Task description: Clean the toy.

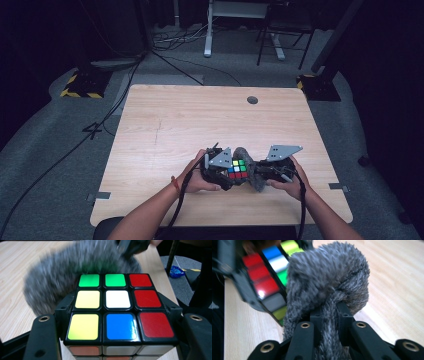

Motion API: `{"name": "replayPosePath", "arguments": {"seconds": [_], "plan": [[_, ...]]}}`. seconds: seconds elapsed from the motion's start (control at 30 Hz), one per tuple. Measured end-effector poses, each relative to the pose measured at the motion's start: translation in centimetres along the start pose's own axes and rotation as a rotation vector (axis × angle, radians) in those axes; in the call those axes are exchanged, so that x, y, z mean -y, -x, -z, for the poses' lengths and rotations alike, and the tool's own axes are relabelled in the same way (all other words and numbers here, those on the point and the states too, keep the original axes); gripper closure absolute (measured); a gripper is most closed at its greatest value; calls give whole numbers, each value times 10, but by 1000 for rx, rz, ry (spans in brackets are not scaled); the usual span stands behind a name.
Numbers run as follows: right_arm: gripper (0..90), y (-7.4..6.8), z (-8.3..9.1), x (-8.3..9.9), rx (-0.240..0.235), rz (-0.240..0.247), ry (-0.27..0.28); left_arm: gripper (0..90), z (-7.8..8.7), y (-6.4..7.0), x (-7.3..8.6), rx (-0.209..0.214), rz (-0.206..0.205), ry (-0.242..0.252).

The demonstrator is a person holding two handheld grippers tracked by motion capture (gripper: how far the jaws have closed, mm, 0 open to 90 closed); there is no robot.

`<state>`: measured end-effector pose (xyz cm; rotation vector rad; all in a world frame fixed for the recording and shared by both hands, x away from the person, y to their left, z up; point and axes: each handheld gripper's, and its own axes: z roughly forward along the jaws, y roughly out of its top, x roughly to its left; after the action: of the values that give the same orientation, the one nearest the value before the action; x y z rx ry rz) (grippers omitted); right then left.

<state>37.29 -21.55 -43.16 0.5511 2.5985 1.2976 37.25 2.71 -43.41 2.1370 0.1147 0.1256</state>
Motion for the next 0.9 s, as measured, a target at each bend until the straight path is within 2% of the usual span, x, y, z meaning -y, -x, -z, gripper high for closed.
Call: {"name": "replayPosePath", "arguments": {"seconds": [0.2,0.27,0.5,0.67,0.77,0.9], "plan": [[793,-2,-11,3,-49,10,-91,335,5,-8,3,-9,36,17],[792,-2,-12,4,-57,12,-103,335,3,-9,5,-3,51,17],[789,1,-11,6,-58,6,-112,335,-3,-10,9,-3,53,-14],[764,9,-14,12,-23,44,-155,335,-11,-10,15,-18,35,-70],[759,20,-13,19,8,32,-187,335,-14,-12,21,-13,46,-80],[759,31,-9,25,46,-2,-188,335,-19,-13,27,-2,43,-95]]}}
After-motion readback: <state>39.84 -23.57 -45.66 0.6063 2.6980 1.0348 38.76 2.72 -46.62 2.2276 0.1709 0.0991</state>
